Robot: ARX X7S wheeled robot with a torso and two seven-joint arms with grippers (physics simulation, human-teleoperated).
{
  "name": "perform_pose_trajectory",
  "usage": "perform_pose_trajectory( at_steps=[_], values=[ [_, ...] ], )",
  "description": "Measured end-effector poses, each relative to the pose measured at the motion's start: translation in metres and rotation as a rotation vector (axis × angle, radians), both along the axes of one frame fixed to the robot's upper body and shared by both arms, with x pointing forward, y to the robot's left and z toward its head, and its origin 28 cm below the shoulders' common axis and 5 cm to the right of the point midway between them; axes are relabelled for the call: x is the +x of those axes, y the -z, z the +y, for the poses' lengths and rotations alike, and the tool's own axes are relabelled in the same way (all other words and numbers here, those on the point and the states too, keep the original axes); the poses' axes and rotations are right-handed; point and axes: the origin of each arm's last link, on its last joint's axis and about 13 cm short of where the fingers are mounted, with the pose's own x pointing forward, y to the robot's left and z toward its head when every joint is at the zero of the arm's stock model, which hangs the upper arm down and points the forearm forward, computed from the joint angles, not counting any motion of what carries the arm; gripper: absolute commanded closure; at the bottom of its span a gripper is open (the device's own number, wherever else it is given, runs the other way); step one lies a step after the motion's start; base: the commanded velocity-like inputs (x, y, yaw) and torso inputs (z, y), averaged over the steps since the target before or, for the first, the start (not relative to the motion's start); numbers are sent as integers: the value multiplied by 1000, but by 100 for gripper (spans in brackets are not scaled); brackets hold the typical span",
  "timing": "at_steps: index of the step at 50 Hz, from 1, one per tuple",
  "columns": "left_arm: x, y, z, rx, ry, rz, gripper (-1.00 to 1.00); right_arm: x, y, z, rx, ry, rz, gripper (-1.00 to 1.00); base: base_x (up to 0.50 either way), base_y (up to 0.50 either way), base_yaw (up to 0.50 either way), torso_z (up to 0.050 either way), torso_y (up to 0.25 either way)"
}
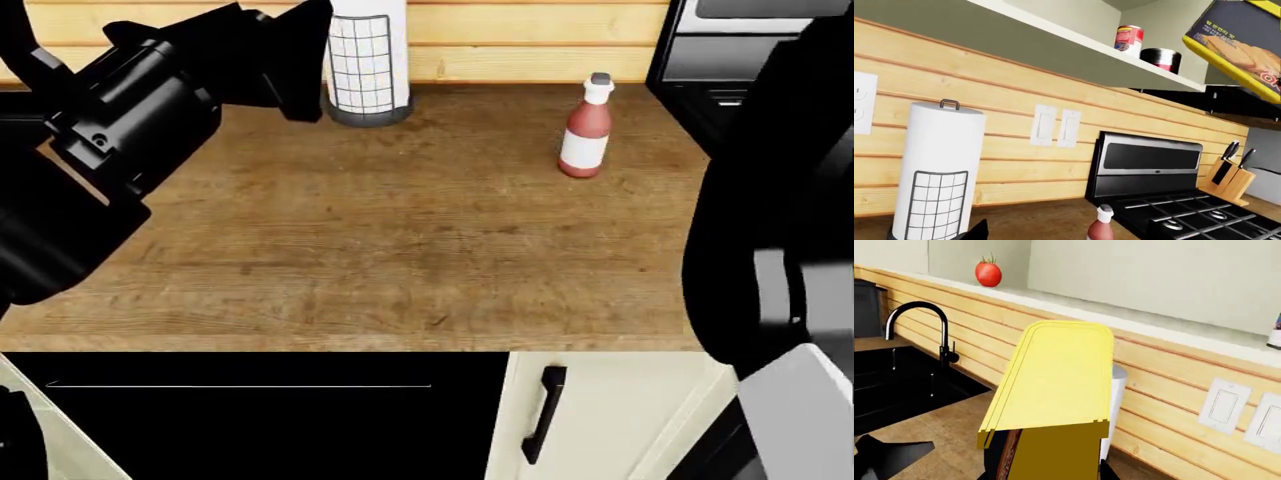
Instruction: Pick the cans from the counter and place them in their designated side in the cabinet.
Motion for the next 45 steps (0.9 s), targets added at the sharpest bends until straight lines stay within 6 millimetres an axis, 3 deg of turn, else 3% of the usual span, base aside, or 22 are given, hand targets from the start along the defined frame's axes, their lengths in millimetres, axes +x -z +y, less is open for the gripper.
perform_pose_trajectory(
  at_steps=[11,18,28,45],
  values=[
    [-3,-3,0,-15,16,-14,-100,-12,-65,9,47,64,-121,100,0,0,0,0,0],
    [-6,-6,0,-22,27,-24,-100,-9,-90,16,83,75,-211,100,0,0,0,0,0],
    [-9,-12,-1,-23,42,-41,-100,2,-105,22,160,122,-287,100,0,0,0,0,0],
    [-13,-18,-1,-27,53,-62,-100,11,-109,27,216,182,-325,100,0,0,0,0,0]
  ],
)
